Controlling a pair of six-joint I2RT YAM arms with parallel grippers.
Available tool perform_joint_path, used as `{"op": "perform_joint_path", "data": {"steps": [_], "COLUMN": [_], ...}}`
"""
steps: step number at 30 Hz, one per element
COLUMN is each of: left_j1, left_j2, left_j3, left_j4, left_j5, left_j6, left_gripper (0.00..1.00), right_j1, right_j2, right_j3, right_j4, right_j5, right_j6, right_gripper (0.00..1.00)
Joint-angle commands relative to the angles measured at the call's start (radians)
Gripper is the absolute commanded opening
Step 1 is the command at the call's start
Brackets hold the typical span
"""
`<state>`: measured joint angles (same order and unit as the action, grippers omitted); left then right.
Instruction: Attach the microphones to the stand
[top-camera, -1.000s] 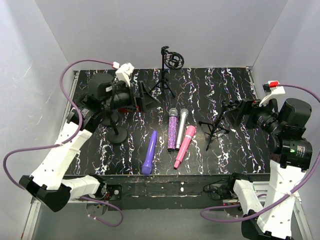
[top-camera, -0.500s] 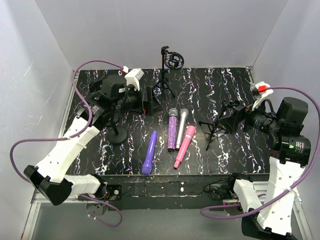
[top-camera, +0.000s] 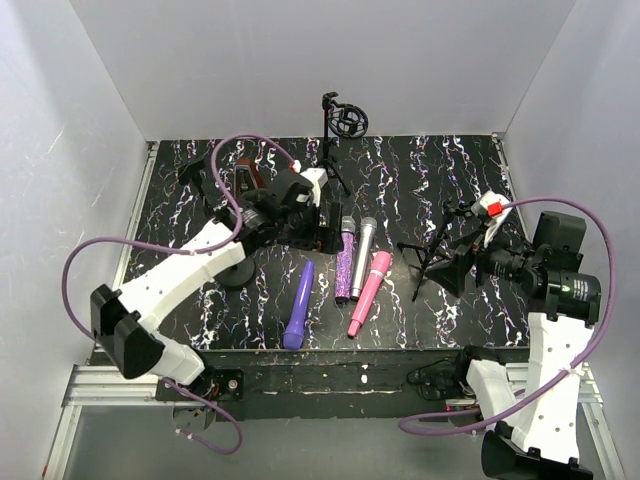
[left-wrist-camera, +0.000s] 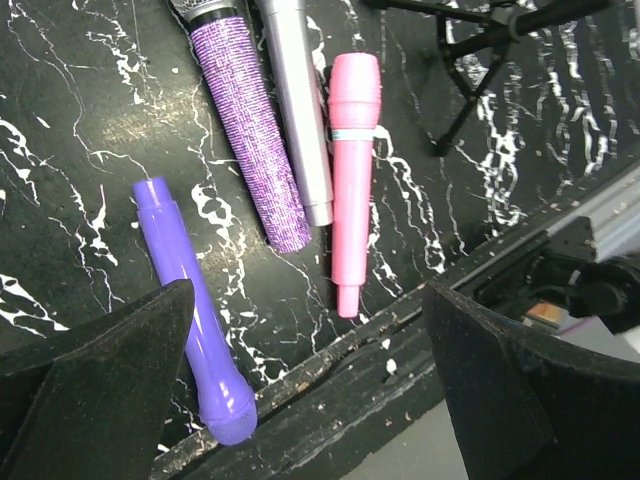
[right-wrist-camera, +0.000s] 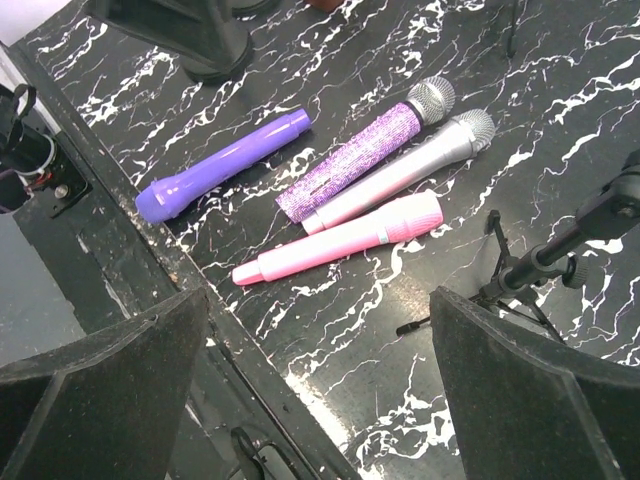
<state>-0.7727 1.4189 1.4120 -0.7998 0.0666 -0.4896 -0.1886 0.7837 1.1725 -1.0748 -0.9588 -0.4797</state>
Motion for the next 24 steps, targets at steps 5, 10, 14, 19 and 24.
{"op": "perform_joint_path", "data": {"steps": [5,10,14,19,24], "left_j1": [-0.014,-0.014,-0.013,-0.013,-0.014], "left_j2": [0.144,0.285,0.408,0.524,0.597], "left_j3": [-0.035,0.007,0.053,0.123,0.160], "left_j4": [0.123,0.185,0.218,0.237,0.238], "left_j5": [-0.122,-0.162,-0.209,-0.206,-0.221], "left_j6": [-0.007,-0.020,-0.023,-0.018,-0.023], "left_gripper": [0.98,0.98,0.93,0.82,0.73], "right_j1": [-0.005,-0.005,-0.005,-0.006,-0.006], "right_j2": [-0.038,-0.050,-0.058,-0.066,-0.070], "right_j3": [-0.079,-0.120,-0.149,-0.168,-0.178], "right_j4": [0.026,0.058,0.076,0.087,0.095], "right_j5": [-0.046,-0.063,-0.070,-0.070,-0.075], "right_j6": [-0.045,-0.031,-0.019,-0.014,-0.008], "right_gripper": [0.98,0.98,0.98,0.98,0.98]}}
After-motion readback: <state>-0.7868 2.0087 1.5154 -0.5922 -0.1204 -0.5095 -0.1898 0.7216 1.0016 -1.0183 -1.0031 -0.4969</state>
